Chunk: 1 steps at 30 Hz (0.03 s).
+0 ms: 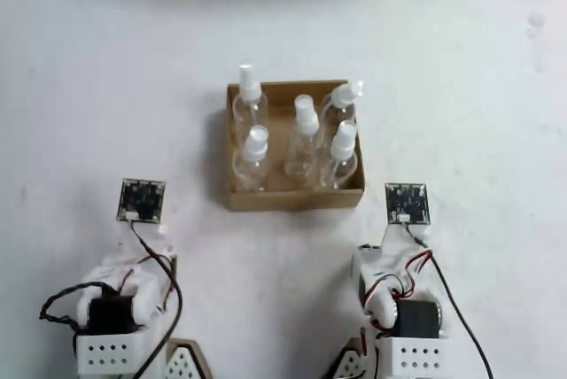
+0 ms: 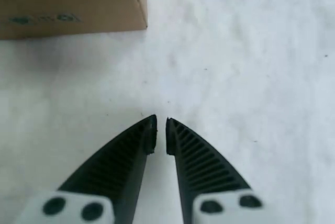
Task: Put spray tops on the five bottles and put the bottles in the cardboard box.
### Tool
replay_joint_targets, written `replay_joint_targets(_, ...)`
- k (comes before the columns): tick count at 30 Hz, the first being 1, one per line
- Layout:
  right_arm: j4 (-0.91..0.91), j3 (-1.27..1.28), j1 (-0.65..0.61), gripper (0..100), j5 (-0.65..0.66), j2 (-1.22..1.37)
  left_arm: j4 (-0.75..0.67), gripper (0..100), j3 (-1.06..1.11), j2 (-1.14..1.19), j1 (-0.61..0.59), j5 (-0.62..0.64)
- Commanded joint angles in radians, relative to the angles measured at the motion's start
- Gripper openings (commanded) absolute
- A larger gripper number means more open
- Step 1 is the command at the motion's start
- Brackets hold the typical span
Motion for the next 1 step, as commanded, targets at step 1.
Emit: replay_joint_targets(1, 0.005, 0.009, 0.013, 1.5, -0.006, -0.004, -0.003, 2, -0.003, -0.005, -0.008, 0.018)
